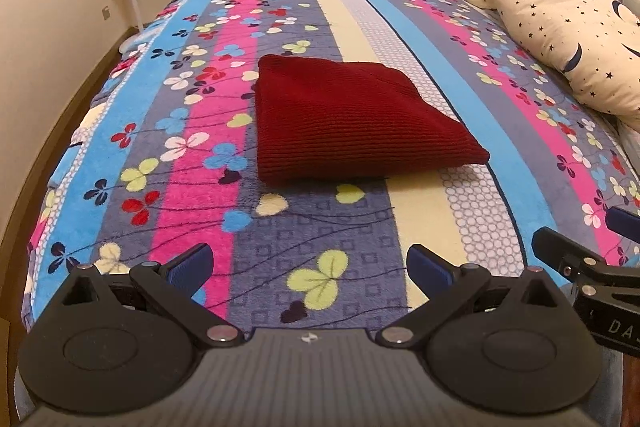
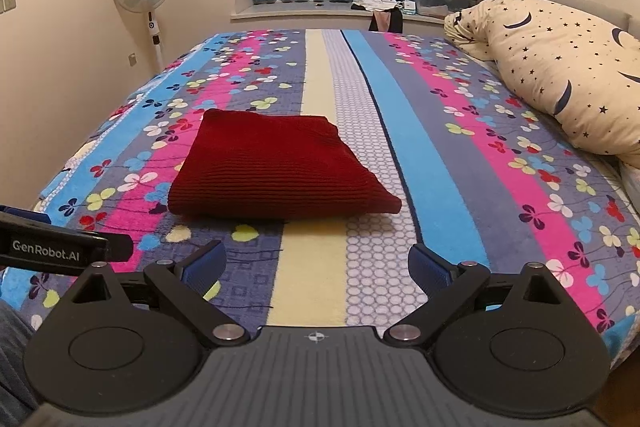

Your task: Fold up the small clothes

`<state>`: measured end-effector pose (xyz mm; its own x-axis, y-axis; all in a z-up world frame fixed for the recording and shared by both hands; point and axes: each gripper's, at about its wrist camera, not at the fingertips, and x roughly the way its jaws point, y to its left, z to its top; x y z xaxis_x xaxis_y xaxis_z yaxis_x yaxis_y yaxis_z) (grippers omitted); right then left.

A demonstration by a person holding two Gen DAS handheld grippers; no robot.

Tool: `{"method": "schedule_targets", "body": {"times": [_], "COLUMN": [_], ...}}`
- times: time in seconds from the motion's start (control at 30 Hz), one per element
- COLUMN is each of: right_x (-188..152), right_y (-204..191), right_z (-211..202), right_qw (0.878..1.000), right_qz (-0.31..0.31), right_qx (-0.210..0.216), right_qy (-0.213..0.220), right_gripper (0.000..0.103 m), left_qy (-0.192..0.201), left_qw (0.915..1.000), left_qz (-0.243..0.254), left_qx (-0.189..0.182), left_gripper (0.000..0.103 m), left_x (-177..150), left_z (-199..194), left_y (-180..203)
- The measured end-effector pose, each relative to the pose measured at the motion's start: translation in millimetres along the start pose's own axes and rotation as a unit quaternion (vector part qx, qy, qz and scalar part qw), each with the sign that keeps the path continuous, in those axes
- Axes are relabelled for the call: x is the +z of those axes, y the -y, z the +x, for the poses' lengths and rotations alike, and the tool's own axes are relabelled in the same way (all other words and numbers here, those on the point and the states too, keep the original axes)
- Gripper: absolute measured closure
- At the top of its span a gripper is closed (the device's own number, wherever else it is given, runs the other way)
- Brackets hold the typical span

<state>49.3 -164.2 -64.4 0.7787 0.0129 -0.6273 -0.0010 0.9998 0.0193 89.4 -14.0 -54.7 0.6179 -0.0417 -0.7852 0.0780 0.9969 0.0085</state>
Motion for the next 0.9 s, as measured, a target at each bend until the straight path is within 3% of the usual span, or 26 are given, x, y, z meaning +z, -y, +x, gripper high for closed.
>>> {"method": "schedule_targets", "body": {"times": [0.9], "right_x": [2.6], "right_y": [-2.9], "right_z": [3.6], "right_qw": [1.0], "right_qz": [0.0], "right_qx": [0.001], "right_qy": [-0.006], "right_gripper": [0.005], "left_qy": [0.002], "left_qw": [1.0], "left_qz": [-0.001], "left_qx": [0.008], "left_gripper": [0.0], "left_x": [4.3], "left_z": [-4.9], "left_y": [-2.9]}}
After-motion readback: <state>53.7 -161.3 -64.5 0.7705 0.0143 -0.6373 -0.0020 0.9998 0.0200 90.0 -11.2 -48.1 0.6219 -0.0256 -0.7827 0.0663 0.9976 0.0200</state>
